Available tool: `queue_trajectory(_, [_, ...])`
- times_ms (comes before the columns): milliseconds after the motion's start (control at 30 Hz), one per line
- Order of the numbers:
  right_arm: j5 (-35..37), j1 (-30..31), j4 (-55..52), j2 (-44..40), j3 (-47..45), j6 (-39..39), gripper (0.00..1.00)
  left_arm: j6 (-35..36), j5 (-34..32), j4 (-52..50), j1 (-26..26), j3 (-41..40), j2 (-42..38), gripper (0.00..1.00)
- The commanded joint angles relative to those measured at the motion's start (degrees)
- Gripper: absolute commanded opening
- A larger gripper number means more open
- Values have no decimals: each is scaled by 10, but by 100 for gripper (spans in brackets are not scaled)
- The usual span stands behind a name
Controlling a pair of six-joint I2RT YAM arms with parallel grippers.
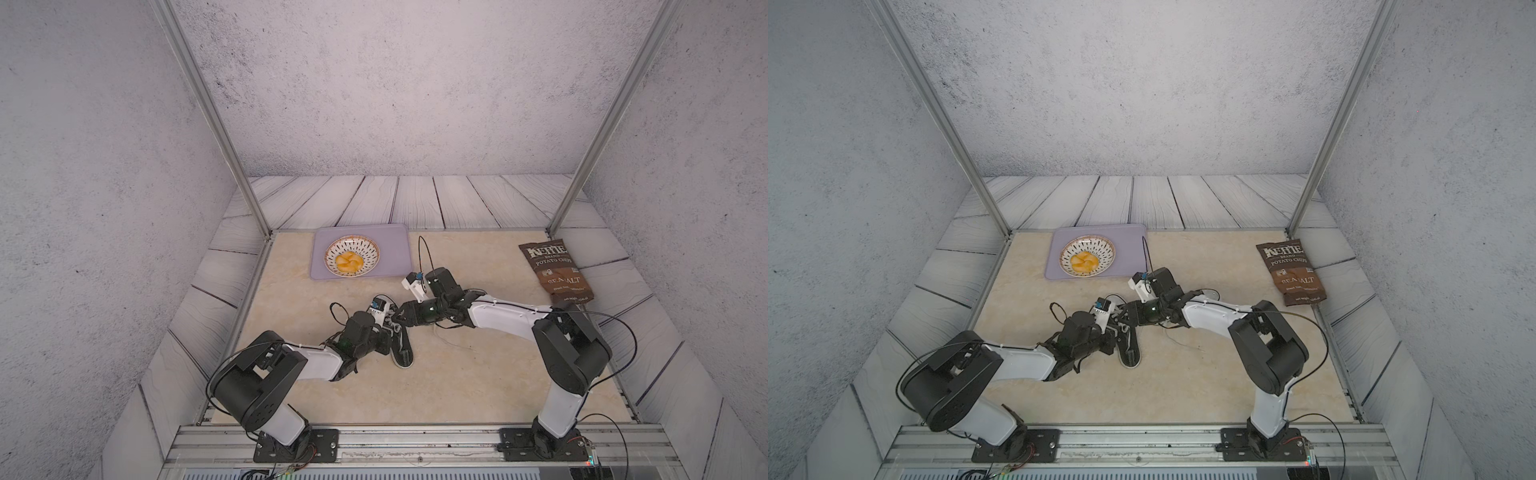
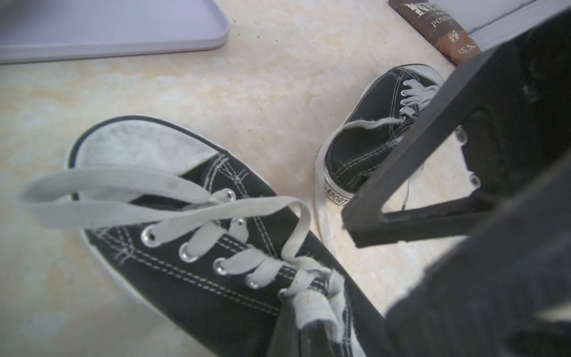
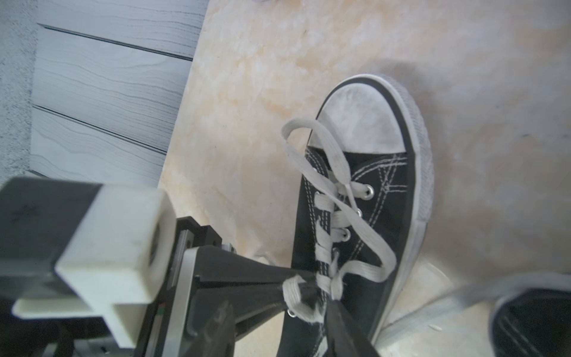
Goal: Tie the shoes
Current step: Wrap the shoelace around the shoelace.
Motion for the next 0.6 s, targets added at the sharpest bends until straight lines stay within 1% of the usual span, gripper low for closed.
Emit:
queue_trajectory(0, [-21,2,10,37,20,26,47,-2,5,10,-3,11,4,0])
queue_trajectory(100, [-30,2,15,57,25,43,43,-3,6,11,-3,12,5,0])
queue_trajectory(167, [-38,2,25,65,26,57,39,-3,6,12,-3,13,6,0])
queue_trajectory(333, [-49,2,42,72,19,75,31,-4,7,11,-3,16,8,0])
queue_trajectory(367, [-50,2,43,72,17,75,28,-5,8,11,-3,17,8,0])
queue_trajectory(500, [-49,2,42,67,10,70,6,-12,3,10,-2,16,4,0])
queue_trajectory(567, [-45,2,37,60,8,66,0,-23,-8,2,-2,13,-6,0])
